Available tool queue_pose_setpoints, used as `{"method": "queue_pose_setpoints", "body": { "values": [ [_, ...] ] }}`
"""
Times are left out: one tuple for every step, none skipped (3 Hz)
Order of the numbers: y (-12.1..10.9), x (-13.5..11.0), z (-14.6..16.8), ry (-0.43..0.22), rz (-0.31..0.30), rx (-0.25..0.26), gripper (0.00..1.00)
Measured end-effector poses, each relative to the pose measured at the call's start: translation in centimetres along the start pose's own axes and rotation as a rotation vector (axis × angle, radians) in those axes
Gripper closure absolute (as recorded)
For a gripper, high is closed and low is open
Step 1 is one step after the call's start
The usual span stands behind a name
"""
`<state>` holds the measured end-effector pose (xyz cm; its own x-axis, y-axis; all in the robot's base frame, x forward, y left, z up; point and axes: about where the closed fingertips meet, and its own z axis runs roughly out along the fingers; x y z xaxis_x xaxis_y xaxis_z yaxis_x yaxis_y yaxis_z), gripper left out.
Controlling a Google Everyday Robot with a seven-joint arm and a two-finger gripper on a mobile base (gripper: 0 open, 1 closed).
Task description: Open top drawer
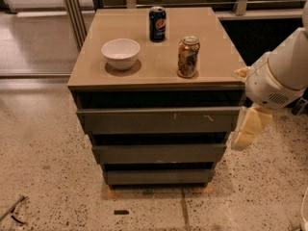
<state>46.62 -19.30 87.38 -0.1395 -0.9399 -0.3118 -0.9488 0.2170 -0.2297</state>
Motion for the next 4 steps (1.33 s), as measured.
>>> {"method": "queue_pose_setpoints", "body": {
  "values": [
    [0.0, 0.5, 5.1, -0.041, 0.008, -0.039, 0.00],
    [-0.4, 0.5, 8.7, -0.082, 0.010, -0.050, 0.00],
    [-1.7, 0.5, 11.0, -0.114, 0.002, -0.039, 0.00],
    [-4.0, 0.7, 15.3, -0.115, -0.011, -0.050, 0.00]
  ]
}}
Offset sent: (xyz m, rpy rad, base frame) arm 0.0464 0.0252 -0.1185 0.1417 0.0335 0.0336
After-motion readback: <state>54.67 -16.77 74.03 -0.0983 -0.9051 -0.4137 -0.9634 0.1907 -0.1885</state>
